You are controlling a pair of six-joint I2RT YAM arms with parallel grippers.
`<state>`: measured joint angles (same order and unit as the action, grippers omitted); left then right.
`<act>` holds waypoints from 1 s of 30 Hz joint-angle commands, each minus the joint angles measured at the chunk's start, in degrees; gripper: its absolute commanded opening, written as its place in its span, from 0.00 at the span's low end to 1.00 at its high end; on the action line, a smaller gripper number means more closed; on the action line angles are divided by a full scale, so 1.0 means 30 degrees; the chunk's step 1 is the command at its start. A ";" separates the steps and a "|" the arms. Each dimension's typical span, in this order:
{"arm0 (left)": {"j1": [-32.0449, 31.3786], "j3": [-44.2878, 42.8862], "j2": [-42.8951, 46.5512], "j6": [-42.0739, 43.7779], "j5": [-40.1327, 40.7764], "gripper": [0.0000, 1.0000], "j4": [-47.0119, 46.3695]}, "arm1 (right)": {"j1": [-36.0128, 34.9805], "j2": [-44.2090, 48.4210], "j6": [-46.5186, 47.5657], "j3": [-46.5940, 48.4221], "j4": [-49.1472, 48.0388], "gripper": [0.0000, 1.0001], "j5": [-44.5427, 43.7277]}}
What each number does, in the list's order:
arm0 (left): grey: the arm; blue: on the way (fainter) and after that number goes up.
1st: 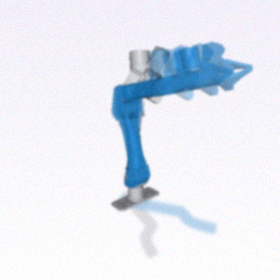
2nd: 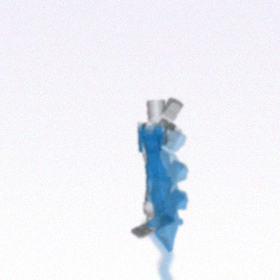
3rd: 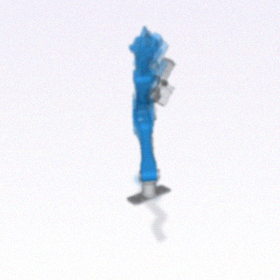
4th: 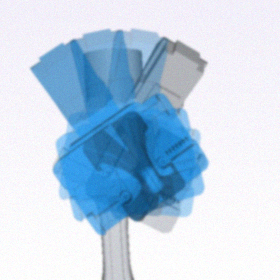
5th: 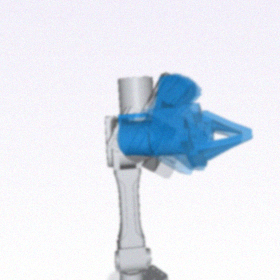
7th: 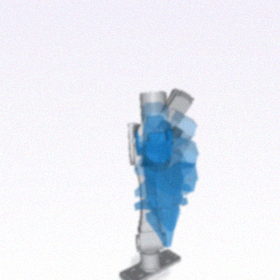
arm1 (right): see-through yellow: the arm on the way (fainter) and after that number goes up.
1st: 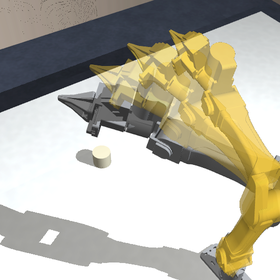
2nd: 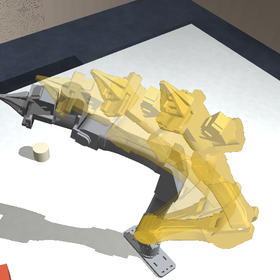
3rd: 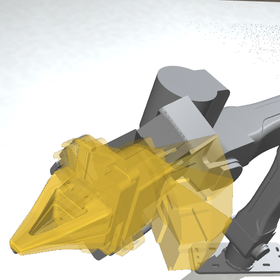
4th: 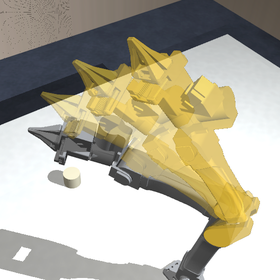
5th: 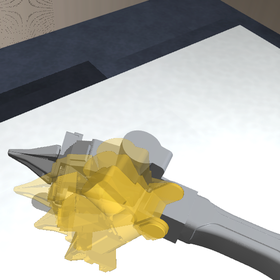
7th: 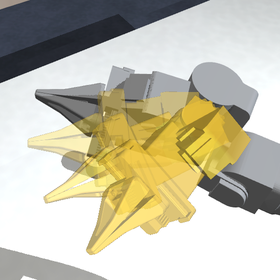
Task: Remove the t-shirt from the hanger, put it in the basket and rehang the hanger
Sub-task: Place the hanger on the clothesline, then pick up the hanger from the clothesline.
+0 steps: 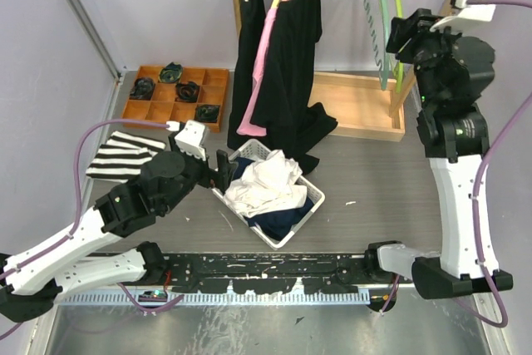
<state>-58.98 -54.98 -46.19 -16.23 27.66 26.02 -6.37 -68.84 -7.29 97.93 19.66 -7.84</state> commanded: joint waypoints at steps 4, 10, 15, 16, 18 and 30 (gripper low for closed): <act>0.0009 -0.0856 0.0003 0.0659 0.0878 0.98 -0.0935 | 0.0050 0.0365 -0.0469 0.2294 0.0928 0.55 0.1893; 0.0024 -0.0930 -0.0129 0.0661 0.0506 0.98 -0.1056 | -0.0689 -0.0644 -0.1224 0.2758 0.1120 0.55 0.3106; 0.0023 -0.0688 -0.0070 0.0518 0.0057 0.98 -0.1202 | -0.3591 -0.1269 -0.0519 0.3088 0.0789 0.55 0.1424; 0.0023 -0.0687 -0.0085 0.0543 0.0004 0.98 -0.1217 | -0.4260 -0.1504 -0.0381 0.3200 0.0799 0.55 0.1072; 0.0026 -0.0701 -0.0128 0.0600 -0.0195 0.98 -0.1256 | -0.5465 -0.2064 -0.0202 0.3475 0.0749 0.57 0.0510; 0.0029 -0.0278 0.0406 0.0564 0.0417 0.98 -0.2094 | -0.9465 -0.4699 -0.0477 0.4212 -0.0102 0.60 -0.3768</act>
<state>-58.98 -55.92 -45.12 -14.59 27.29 22.13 -32.77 -81.45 -8.51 106.78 23.57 -13.87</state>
